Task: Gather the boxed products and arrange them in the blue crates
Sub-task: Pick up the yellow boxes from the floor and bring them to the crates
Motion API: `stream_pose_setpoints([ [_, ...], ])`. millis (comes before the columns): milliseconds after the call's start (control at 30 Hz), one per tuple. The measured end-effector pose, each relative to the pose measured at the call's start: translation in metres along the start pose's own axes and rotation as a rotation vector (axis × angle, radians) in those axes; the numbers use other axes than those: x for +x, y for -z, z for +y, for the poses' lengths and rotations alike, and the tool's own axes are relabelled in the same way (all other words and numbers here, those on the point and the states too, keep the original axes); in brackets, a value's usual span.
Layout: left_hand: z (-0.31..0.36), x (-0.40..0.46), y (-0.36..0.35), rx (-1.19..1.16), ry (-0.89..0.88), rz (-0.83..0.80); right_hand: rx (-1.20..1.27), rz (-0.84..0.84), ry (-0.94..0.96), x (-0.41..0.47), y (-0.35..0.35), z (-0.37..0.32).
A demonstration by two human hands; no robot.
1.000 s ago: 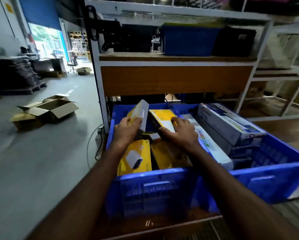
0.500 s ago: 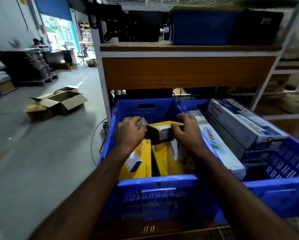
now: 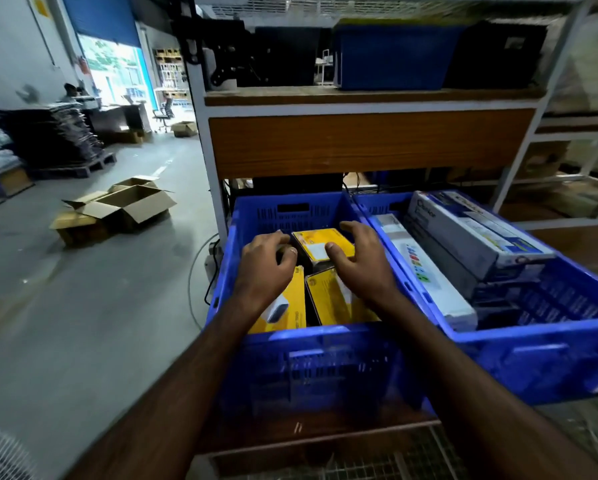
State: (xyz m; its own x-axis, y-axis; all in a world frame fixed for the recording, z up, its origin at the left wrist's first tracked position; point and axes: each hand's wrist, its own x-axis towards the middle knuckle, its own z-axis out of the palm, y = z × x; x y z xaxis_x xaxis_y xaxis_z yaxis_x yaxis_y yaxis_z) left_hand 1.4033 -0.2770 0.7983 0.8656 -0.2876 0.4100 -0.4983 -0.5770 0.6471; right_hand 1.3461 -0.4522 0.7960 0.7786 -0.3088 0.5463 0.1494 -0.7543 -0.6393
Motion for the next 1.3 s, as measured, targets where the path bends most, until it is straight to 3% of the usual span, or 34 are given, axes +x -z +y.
stream_pose_setpoints([
  [200,0.021,-0.048,0.025,-0.132,-0.120,0.008,-0.043,0.064,0.019,-0.072,0.021,-0.040],
  [333,0.037,-0.104,0.031,-0.199,-0.248,-0.091,-0.095,0.180,-0.030,-0.145,0.049,-0.058],
  [500,0.061,-0.179,0.028,-0.347,-0.343,-0.208,-0.179,0.297,-0.229,-0.247,0.089,-0.074],
  [767,0.131,-0.315,0.003,-0.467,-0.489,-0.609,-0.334,0.510,-0.473,-0.425,0.167,-0.107],
  [933,0.184,-0.432,-0.022,-0.483,-0.584,-0.913,-0.395,0.526,-0.674,-0.552,0.207,-0.127],
  [1100,0.253,-0.597,-0.031,-0.476,-0.740,-1.166,-0.438,0.643,-0.971,-0.724,0.260,-0.164],
  [1300,0.323,-0.858,-0.003,-0.479,-0.904,-1.510,-0.360,0.761,-1.252,-0.964,0.314,-0.246],
])
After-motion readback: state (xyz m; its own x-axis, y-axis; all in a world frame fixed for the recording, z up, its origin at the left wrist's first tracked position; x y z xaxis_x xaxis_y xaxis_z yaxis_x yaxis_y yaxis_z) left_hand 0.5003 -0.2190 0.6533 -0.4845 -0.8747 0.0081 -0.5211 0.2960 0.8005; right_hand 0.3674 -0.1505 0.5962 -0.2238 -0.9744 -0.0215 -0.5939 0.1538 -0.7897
